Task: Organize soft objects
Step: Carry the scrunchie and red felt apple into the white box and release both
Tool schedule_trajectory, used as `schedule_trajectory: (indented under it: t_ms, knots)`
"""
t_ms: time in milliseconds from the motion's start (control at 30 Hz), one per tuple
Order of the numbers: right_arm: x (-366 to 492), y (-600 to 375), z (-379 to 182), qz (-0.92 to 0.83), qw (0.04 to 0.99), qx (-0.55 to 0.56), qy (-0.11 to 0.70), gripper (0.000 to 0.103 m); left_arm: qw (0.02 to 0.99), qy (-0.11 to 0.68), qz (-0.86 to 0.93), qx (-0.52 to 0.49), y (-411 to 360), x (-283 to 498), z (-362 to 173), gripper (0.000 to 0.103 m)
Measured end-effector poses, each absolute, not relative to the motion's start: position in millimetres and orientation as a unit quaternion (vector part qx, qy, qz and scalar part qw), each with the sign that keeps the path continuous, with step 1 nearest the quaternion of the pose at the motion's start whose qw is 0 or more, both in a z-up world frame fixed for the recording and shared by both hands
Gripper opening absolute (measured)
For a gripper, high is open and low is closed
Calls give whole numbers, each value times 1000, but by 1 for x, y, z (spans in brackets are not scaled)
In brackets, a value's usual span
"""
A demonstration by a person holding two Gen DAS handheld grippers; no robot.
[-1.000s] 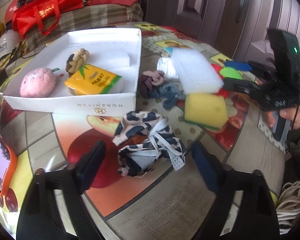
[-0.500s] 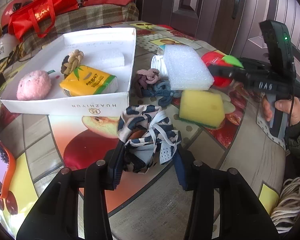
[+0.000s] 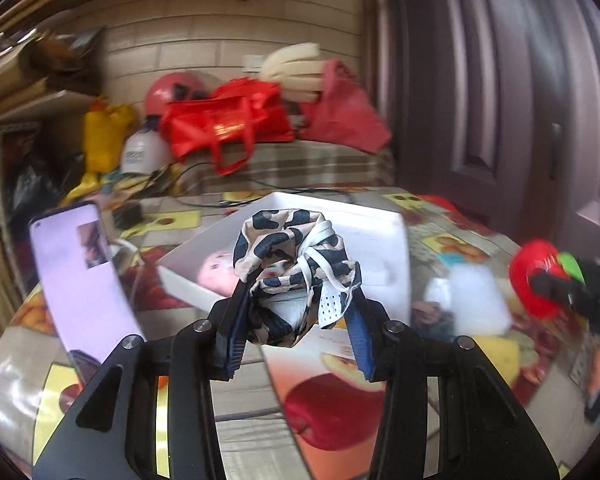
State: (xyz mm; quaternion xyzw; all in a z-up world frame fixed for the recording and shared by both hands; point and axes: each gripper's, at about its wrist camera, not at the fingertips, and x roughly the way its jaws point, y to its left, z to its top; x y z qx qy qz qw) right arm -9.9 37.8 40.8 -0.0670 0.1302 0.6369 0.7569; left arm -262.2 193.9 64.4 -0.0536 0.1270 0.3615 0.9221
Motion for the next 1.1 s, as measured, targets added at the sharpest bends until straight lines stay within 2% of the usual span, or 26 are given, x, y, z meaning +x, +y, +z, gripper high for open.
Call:
schedule_trajectory:
  t_ms: [267, 433, 733, 933, 1100]
  knots:
    - [-64, 93, 39, 703, 694, -83, 135, 61, 912, 116, 389, -51, 207, -260, 64, 43]
    - [-82, 129, 38, 723, 671, -71, 151, 61, 906, 107, 399, -94, 223, -272, 62, 43]
    - [-25, 141, 41, 672, 723, -24, 160, 61, 906, 110, 400, -81, 220, -265, 64, 43]
    - [39, 123, 40, 614, 762, 40, 202, 61, 903, 112, 410, -55, 230, -249, 66, 43]
    - [20, 121, 44, 618, 767, 21, 173, 61, 896, 105, 428, -55, 250, -232, 68, 43]
